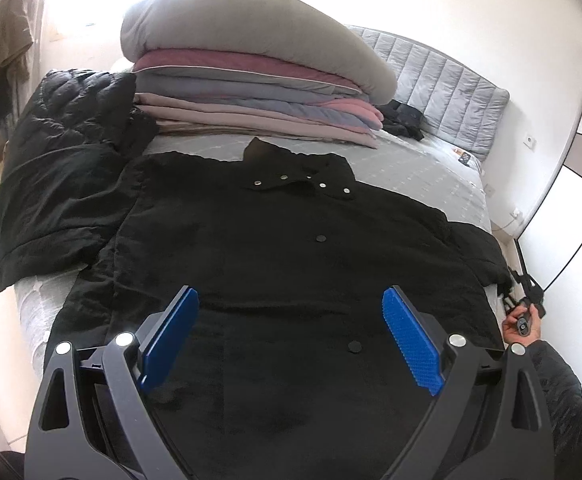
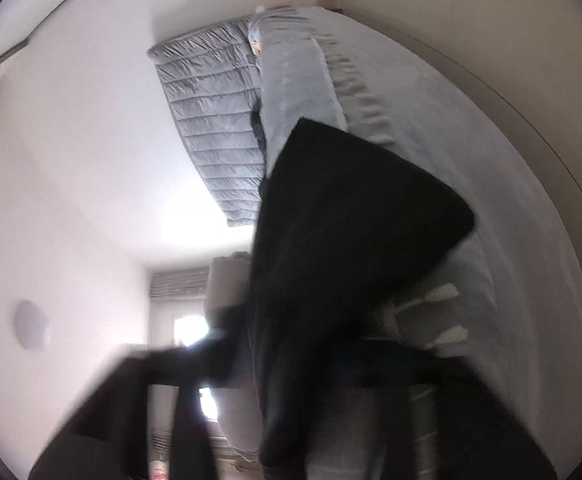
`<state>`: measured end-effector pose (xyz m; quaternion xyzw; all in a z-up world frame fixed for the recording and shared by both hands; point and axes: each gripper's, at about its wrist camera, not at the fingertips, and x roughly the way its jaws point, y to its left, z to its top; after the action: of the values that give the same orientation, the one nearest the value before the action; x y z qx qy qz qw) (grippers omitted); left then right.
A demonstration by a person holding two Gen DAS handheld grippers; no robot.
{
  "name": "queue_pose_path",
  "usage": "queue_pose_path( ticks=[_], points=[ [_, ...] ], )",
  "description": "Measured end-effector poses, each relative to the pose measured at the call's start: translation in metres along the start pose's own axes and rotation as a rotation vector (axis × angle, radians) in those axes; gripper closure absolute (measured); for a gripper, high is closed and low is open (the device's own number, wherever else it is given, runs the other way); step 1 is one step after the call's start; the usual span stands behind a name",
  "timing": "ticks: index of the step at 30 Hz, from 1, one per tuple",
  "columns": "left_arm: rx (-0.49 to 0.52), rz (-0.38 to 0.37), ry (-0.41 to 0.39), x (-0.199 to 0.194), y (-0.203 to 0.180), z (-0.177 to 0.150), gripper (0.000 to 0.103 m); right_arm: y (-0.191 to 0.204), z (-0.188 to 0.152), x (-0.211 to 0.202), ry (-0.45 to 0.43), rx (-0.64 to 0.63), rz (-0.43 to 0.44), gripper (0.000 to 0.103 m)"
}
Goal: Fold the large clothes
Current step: 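Fold the held sleeve with the right gripper across the coat body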
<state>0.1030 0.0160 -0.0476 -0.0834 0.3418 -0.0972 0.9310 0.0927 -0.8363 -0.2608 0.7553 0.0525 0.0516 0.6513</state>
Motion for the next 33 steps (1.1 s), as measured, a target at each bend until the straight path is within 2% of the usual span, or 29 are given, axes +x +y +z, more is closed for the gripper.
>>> queue_pose_path(
  ticks=[2, 6, 9, 12, 18, 20, 23, 26, 30, 33],
  points=[
    [-0.017, -0.002, -0.001, 0.001, 0.004, 0.0, 0.013, 0.012, 0.0, -0.003, -0.004, -0.038, 0.002, 0.091],
    [-0.033, -0.006, -0.008, -0.001, 0.011, -0.001, 0.013, 0.047, -0.006, -0.011, -0.039, -0.106, 0.059, 0.092],
    [-0.034, 0.002, -0.026, -0.006, 0.017, 0.0, 0.013, 0.093, -0.02, -0.013, -0.038, -0.216, 0.098, 0.092],
    [-0.054, 0.007, -0.039, -0.01, 0.028, 0.002, 0.013, 0.15, -0.046, -0.003, 0.0, -0.356, 0.123, 0.092],
    [-0.116, 0.025, -0.08, -0.021, 0.059, 0.002, 0.013, 0.25, -0.134, 0.054, 0.151, -0.61, 0.173, 0.092],
    [-0.13, 0.037, -0.1, -0.026, 0.069, 0.002, 0.013, 0.274, -0.178, 0.081, 0.225, -0.691, 0.176, 0.092],
    [-0.167, 0.055, -0.127, -0.033, 0.089, 0.001, 0.013, 0.287, -0.236, 0.115, 0.32, -0.768, 0.163, 0.092],
    [-0.215, 0.065, -0.139, -0.039, 0.111, -0.001, 0.013, 0.281, -0.298, 0.149, 0.427, -0.81, 0.142, 0.092],
    [-0.26, 0.092, -0.148, -0.049, 0.144, 0.002, 0.013, 0.245, -0.375, 0.186, 0.567, -0.862, 0.063, 0.092],
    [-0.318, 0.113, -0.167, -0.06, 0.177, 0.005, 0.013, 0.214, -0.417, 0.202, 0.653, -0.929, -0.022, 0.092]
  ],
)
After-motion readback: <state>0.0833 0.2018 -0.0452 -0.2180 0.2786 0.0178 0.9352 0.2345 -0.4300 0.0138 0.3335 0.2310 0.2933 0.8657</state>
